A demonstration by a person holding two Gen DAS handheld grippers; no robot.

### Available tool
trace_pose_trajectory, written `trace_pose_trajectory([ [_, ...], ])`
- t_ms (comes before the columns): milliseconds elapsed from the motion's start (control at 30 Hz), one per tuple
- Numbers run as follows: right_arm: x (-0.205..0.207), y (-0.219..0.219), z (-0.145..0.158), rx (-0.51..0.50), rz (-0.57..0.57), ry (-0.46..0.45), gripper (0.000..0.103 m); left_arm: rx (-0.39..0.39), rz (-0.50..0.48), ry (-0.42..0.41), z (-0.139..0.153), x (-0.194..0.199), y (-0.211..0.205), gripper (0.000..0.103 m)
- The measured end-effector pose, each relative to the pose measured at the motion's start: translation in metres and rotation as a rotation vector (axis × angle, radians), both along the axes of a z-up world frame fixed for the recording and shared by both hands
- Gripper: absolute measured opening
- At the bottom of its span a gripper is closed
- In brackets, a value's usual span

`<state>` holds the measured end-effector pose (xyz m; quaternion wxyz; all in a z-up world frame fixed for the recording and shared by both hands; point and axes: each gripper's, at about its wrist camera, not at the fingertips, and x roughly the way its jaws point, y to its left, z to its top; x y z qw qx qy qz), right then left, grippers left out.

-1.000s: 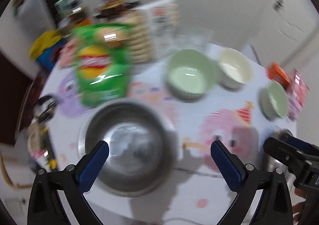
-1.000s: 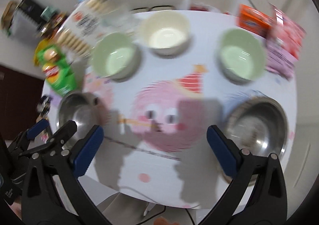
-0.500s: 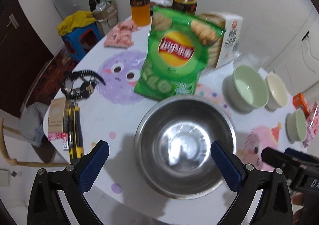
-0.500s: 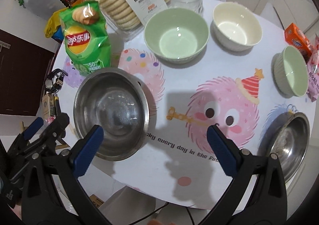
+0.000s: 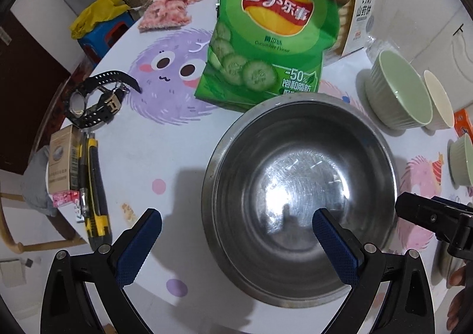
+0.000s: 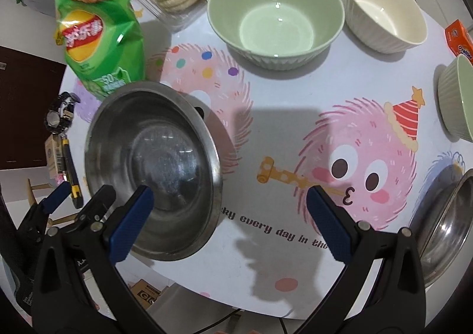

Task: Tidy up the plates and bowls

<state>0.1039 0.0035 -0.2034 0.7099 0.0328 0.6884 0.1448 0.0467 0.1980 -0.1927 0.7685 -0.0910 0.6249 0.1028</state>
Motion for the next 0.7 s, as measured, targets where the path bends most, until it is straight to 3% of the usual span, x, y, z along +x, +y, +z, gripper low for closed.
trace_pose_trajectory([
  [167, 0.004, 0.007, -0.009, -0.010, 0.008, 0.021, 0.103, -0.009, -0.012, 0.008, -0.010, 0.003, 0.002, 0.103],
  [400, 0.008, 0.024, -0.033, -0.038, 0.038, 0.046, 0.103, 0.070, -0.002, 0.062, -0.032, 0.009, 0.001, 0.103],
  [433, 0.008, 0.026, -0.036, -0.053, 0.038, 0.048, 0.102, 0.045, 0.010, 0.074, -0.036, 0.009, 0.003, 0.095],
  [467, 0.007, 0.030, -0.039, -0.064, 0.040, 0.045, 0.099, 0.010, 0.017, 0.078, -0.040, 0.009, 0.005, 0.073],
  [500, 0.007, 0.031, -0.041, -0.065, 0.044, 0.042, 0.087, -0.019, 0.022, 0.084, -0.044, 0.008, 0.007, 0.058],
  [533, 0.007, 0.032, -0.043, -0.064, 0.046, 0.044, 0.068, -0.023, 0.025, 0.105, -0.049, 0.007, 0.009, 0.038],
  [633, 0.006, 0.035, -0.052, -0.059, 0.039, 0.071, 0.039, -0.038, 0.004, 0.074, -0.047, 0.006, 0.010, 0.032],
  [700, 0.006, 0.034, -0.055, -0.015, 0.030, 0.077, 0.025, -0.040, -0.010, 0.069, -0.045, 0.005, 0.009, 0.031],
])
